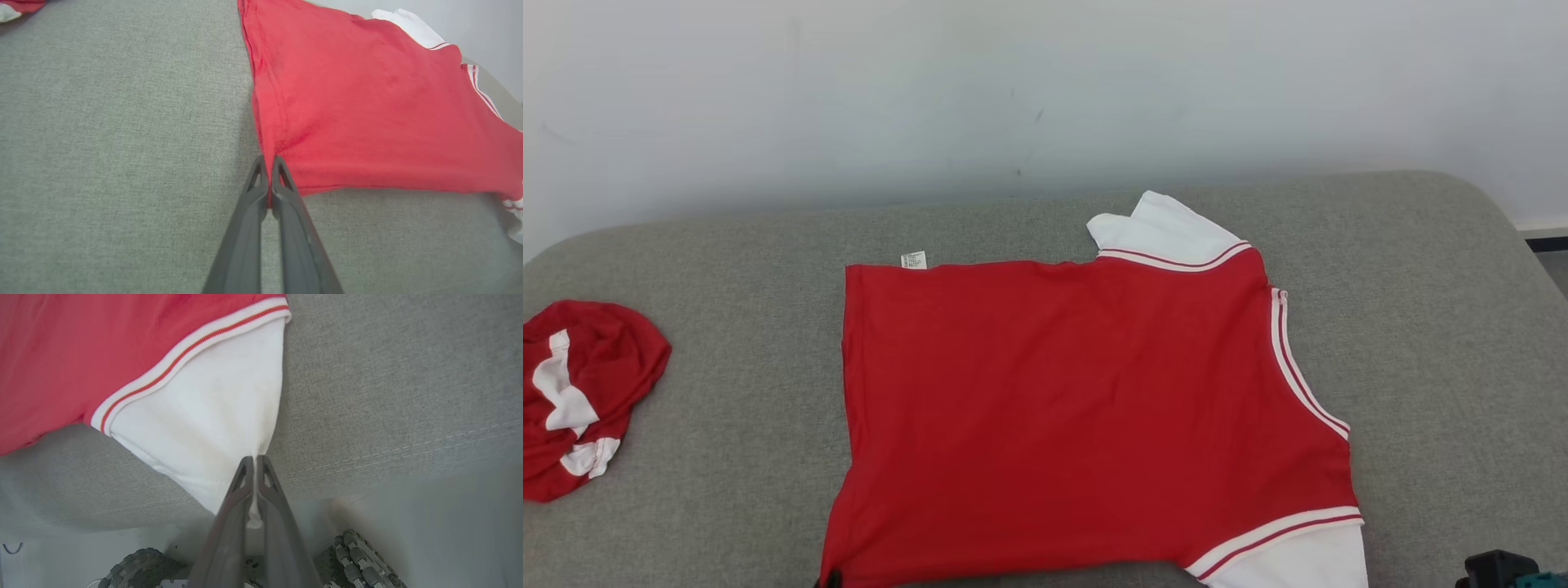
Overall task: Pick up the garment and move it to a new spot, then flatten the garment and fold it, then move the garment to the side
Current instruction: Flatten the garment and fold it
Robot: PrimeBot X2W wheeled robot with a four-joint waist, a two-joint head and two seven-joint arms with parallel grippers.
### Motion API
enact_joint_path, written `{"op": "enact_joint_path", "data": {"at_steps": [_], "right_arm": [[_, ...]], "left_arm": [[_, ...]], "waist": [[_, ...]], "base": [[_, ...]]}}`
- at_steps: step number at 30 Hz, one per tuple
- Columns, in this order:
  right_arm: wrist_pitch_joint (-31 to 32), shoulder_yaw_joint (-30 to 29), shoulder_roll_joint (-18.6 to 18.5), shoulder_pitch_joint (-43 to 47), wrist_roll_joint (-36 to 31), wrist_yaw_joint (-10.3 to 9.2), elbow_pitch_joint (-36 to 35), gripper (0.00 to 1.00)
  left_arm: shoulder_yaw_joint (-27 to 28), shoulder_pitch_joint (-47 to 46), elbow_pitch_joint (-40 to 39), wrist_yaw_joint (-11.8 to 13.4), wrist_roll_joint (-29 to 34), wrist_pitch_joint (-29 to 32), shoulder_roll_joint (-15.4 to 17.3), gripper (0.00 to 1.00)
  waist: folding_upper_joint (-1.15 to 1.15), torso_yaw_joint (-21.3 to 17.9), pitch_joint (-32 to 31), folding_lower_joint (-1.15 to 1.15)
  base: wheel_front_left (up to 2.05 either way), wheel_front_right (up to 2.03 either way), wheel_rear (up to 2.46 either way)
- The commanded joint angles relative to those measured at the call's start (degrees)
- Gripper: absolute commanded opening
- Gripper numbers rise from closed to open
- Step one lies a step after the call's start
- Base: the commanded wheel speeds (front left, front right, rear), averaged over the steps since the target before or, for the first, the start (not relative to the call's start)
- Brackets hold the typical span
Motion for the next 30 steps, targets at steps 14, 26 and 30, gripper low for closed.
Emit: {"op": "enact_joint_path", "data": {"at_steps": [14, 26, 30], "right_arm": [[-0.97, 1.42, 0.02, -6.88, 4.01, 0.01, -5.75, 0.0], [-3.16, 2.06, -0.09, -20.26, 1.46, 0.01, -2.23, 0.0], [-5.85, 3.17, -1.12, -24.14, -0.02, 0.01, 0.39, 0.0]], "left_arm": [[-0.79, -2.31, -5.1, 2.96, -2.47, 10.2, 0.61, 0.0], [-0.87, -11.69, -8.71, 9.17, -5.98, 26.96, -0.19, 0.0], [-0.28, -15.89, -7.07, 11.13, -6.39, 28.61, -1.62, 0.0]], "waist": [[0.0, 0.48, 2.24, 0.0], [0.0, 2.9, 4.31, 0.0], [0.0, 3.39, 5.45, 0.0]], "base": [[0.0, 0.0, 0.0], [0.0, 0.0, 0.0], [0.0, 0.0, 0.0]]}}
